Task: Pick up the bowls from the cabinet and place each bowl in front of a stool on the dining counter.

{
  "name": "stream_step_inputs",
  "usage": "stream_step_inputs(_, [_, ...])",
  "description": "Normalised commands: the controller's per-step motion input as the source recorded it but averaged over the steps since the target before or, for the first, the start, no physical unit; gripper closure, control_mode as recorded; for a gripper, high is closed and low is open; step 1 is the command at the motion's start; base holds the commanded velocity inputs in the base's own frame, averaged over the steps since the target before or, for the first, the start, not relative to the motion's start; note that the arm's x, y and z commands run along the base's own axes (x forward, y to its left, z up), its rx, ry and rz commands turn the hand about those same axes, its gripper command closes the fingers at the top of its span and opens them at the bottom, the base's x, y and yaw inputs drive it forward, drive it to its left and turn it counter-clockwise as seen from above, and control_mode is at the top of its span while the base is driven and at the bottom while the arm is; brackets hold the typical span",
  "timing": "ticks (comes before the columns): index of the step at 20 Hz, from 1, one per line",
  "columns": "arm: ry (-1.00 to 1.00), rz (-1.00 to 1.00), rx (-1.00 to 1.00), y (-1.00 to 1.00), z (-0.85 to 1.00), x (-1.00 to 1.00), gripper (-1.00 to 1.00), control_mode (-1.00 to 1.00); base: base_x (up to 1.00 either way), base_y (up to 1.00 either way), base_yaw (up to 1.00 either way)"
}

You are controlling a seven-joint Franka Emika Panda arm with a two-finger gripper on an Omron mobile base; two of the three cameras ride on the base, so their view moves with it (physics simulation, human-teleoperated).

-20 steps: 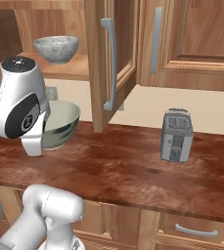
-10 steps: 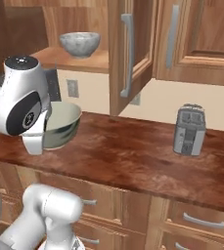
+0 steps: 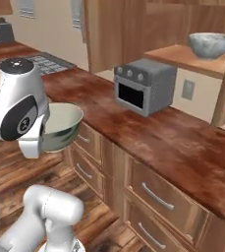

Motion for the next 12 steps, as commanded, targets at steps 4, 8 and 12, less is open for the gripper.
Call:
stream_step_inputs(4, [0.00, 0.00, 0.00, 0.00, 0.00, 0.00, 1.00, 1.00, -0.24, 0.33, 1.00])
stream_step_inputs(8, [0.00, 0.00, 0.00, 0.00, 0.00, 0.00, 1.00, 1.00, -0.22, 0.29, 1.00])
stream_step_inputs(12, [0.00, 0.00, 0.00, 0.00, 0.00, 0.00, 1.00, 1.00, -0.21, 0.25, 1.00])
